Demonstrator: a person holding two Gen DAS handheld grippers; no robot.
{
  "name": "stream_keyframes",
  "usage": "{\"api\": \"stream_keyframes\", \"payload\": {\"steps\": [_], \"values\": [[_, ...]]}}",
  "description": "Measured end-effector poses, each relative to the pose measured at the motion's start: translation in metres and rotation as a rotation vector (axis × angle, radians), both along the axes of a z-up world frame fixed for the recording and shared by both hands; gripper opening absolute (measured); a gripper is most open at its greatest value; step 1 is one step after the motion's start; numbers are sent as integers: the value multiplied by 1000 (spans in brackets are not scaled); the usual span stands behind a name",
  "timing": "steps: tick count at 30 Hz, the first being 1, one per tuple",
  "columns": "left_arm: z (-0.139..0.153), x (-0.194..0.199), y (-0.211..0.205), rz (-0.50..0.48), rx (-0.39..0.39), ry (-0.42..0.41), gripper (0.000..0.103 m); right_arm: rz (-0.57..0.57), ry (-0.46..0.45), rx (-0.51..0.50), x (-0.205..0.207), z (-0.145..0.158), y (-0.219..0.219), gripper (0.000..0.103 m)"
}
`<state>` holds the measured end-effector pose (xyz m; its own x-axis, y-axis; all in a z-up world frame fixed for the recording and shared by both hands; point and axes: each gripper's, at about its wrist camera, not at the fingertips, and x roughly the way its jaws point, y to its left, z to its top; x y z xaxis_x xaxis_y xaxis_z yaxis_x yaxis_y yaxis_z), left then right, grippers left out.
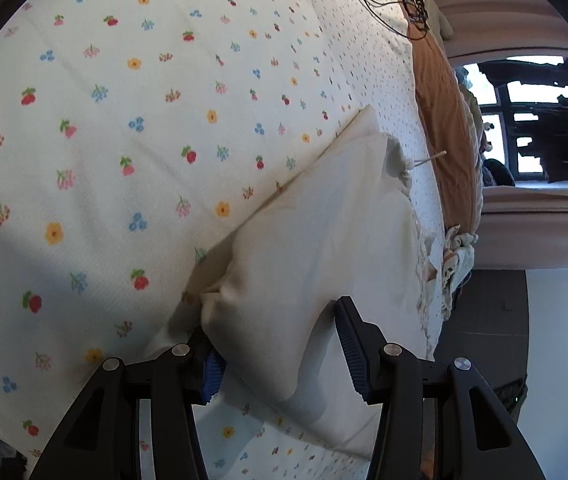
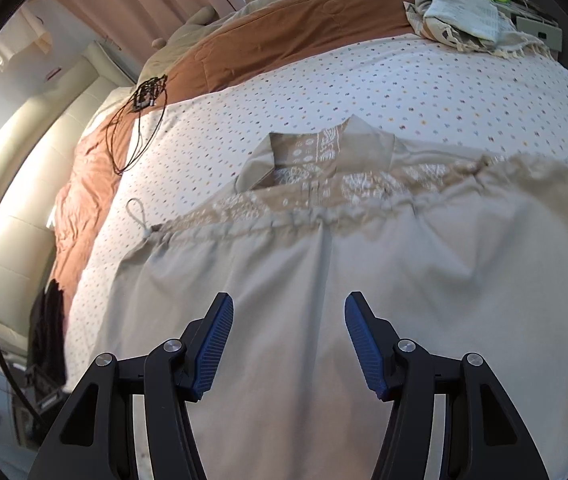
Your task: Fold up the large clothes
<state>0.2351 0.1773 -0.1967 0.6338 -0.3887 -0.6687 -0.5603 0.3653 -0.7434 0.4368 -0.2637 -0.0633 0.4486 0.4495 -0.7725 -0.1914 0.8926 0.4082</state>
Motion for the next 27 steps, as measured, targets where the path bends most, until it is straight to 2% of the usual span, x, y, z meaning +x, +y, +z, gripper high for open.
{"api": "stream_keyframes", "payload": {"steps": [4,8,11,16,22,27], "values": [[4,3,-6,-9,56,2,49,11,11,7,-34,-2,-2,59],[6,0,-5,-6,51,-12,20,4,59,2,-65,-14,-5,54],[15,1,-6,-13,54,-46,13,23,84,-26,-86,-25,-3,49],[37,8,-12,-25,62,-111,10,52,138,-23,-109,-38,-3,39],[58,15,-14,-50,33,-177,9,99,186,-31,-138,-51,3,39],[72,22,-20,-70,-2,-232,9,97,223,-68,-133,-71,10,34]]}}
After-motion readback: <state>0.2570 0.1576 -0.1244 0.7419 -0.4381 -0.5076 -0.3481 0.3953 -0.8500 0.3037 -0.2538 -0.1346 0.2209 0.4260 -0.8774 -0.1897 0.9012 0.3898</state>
